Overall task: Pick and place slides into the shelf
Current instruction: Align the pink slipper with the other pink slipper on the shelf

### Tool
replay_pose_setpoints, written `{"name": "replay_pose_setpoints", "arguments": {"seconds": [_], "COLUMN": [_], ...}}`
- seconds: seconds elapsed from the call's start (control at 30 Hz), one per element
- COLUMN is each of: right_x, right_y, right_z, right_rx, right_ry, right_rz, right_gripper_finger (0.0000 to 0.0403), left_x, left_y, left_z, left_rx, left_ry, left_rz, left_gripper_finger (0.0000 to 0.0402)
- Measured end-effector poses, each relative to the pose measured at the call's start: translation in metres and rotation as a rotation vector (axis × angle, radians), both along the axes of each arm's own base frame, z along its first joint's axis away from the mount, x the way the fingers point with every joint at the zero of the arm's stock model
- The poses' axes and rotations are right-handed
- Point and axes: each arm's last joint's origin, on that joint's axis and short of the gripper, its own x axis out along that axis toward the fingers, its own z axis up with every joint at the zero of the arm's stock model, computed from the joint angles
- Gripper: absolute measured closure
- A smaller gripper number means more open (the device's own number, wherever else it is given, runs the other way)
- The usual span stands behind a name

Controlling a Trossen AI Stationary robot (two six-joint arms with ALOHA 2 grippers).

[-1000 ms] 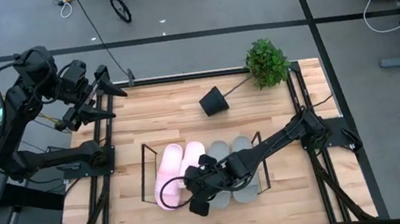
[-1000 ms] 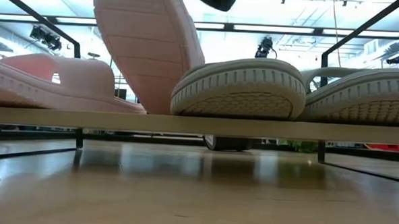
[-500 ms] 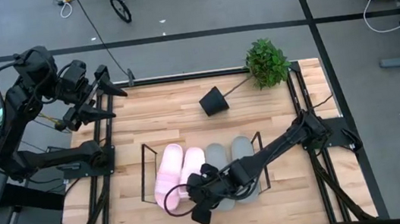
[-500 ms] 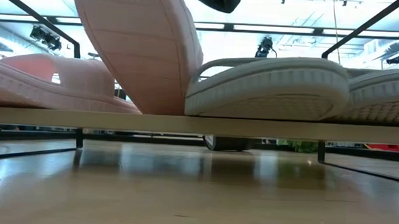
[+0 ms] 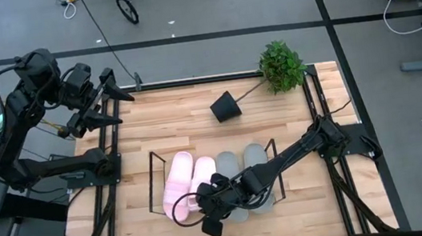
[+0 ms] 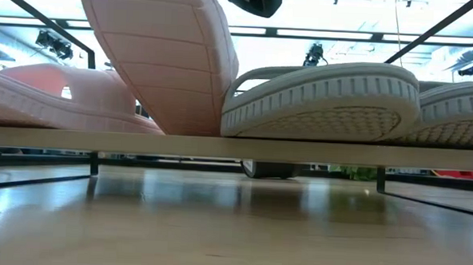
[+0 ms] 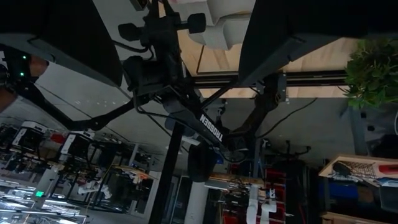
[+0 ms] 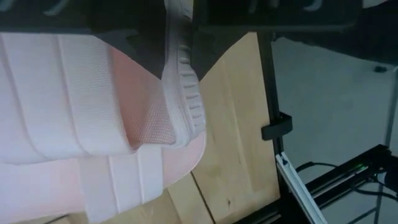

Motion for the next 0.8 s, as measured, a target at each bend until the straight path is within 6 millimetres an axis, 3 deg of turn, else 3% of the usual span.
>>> {"name": "replay_pose_setpoints", "arguments": {"seconds": [0.47, 0.8], "right_x": [0.006, 0.024], "right_y": [-0.008, -0.005], "right_z": [-0.005, -0.044], "right_rx": [0.041, 0.101], "right_ry": [0.020, 0.069], "right_rz": [0.025, 0.065], "right_gripper_finger": [0.0296, 0.0286], "left_x": [0.000, 0.000], "left_y": [0.000, 0.000], "left_z": [0.000, 0.000], "left_rx": [0.000, -0.001], "left_ry": [0.000, 0.001], "left_rz": [0.000, 0.000], "left_gripper_finger": [0.0077, 0.0077]}}
